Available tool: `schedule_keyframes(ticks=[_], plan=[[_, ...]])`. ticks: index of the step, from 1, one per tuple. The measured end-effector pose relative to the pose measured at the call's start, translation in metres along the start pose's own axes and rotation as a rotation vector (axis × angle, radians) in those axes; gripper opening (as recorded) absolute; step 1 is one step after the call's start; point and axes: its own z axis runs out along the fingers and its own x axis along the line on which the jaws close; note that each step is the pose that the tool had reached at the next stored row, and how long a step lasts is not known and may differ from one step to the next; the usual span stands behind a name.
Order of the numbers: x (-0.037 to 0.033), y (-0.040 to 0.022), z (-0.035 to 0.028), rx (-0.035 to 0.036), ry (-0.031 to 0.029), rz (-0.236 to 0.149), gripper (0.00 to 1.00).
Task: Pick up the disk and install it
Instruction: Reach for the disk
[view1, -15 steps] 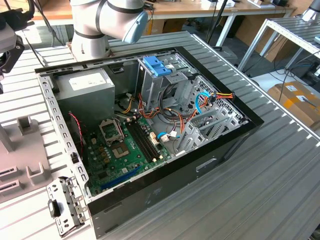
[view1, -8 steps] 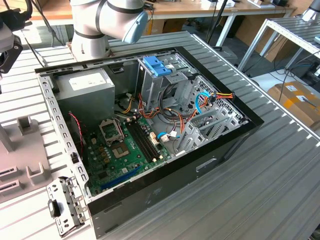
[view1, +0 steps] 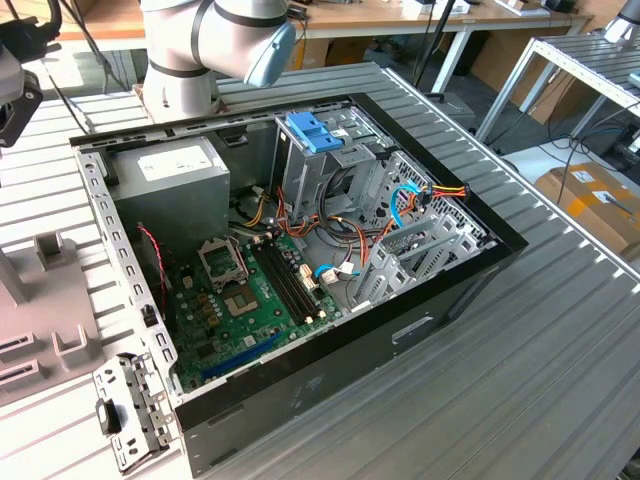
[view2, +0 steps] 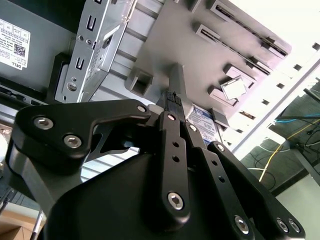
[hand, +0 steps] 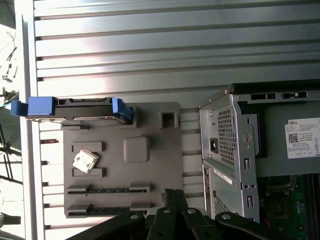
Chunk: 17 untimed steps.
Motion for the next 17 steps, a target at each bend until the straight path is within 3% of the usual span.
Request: schedule_keyframes(ticks=[17], plan=[[0.0061,-0.0005,0.0000,0.0000,0.0000,0.000,0.11]])
